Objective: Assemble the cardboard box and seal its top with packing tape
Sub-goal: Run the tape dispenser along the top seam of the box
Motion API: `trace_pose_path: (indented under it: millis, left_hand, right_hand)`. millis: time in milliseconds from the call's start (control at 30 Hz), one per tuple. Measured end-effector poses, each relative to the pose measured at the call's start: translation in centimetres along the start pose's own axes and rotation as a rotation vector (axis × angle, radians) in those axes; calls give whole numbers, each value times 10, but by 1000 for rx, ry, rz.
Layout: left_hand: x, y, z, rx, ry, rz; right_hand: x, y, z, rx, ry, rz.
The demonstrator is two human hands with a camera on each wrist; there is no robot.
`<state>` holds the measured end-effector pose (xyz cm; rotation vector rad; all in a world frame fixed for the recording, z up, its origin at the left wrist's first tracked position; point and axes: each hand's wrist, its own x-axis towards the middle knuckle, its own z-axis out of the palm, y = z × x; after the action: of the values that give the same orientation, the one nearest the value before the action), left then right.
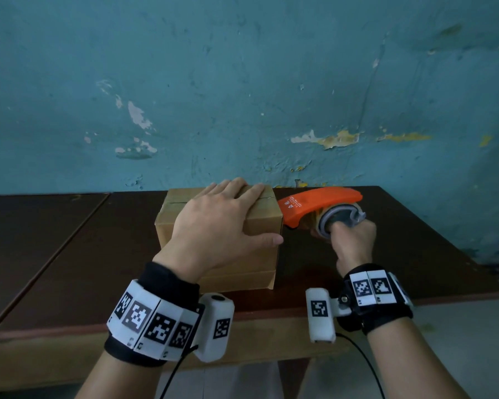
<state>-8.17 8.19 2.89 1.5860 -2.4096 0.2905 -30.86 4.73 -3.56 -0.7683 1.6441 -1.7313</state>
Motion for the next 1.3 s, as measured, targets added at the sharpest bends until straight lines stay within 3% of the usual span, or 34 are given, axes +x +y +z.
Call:
trace_pose_path:
  millis: [300,700,1300]
  left_hand:
    - [1,-1,0,5,12,5]
    - [1,-1,-1,-9,12,0]
    - [0,-1,0,0,9,0]
  right_hand:
    - [-1,24,11,128,-64,247]
    - [8,22,-10,-11,96,52]
    - [17,28,-18,-188,113,9]
